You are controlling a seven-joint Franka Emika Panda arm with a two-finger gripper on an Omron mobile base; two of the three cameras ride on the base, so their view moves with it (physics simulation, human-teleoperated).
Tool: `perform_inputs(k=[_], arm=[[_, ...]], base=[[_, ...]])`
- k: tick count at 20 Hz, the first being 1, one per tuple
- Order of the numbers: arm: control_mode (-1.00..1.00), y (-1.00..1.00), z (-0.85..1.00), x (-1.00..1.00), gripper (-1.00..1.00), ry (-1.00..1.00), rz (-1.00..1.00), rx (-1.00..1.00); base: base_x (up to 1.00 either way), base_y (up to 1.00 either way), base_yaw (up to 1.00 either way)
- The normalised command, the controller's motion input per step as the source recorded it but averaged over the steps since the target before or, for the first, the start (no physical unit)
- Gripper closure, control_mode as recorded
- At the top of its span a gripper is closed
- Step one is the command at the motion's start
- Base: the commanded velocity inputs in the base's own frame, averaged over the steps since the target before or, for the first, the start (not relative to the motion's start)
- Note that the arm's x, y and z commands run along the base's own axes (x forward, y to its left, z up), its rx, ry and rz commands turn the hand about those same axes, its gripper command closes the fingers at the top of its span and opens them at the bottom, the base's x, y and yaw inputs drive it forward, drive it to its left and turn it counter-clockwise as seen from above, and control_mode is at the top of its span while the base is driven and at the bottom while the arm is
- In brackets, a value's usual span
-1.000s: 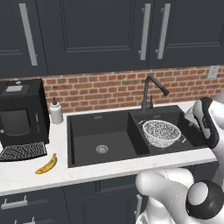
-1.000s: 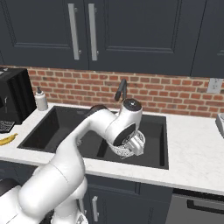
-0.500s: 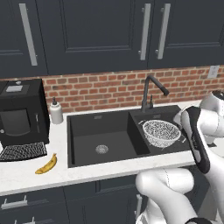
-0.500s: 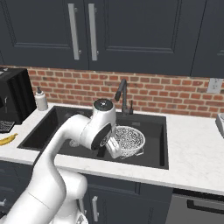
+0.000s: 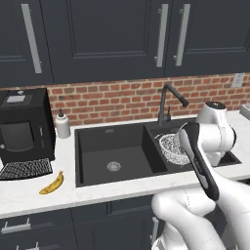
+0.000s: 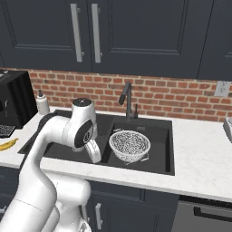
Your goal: Put the colander in the sink, put the banana in the colander, and turn on the sink faucet and pour water over the colander.
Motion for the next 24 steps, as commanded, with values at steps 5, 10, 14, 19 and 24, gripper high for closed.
perform_inputs(k=[5, 10, 14, 19, 24], arm=[[-1.0, 0.74, 0.0, -0.06, -1.0, 0.05, -0.15, 0.0], [-1.0, 0.82, 0.0, 0.0, -1.0, 0.0, -0.35, 0.0], [-1.0, 0.81, 0.0, 0.0, -1.0, 0.0, -0.42, 0.0], [-1.0, 0.73, 0.0, 0.01, -1.0, 0.0, -0.5, 0.0], [-1.0, 0.51, 0.0, -0.01, -1.0, 0.0, -0.72, 0.0]], base=[[0.0, 0.0, 0.0], [0.0, 0.0, 0.0], [0.0, 0.0, 0.0], [0.0, 0.0, 0.0], [0.0, 0.0, 0.0]])
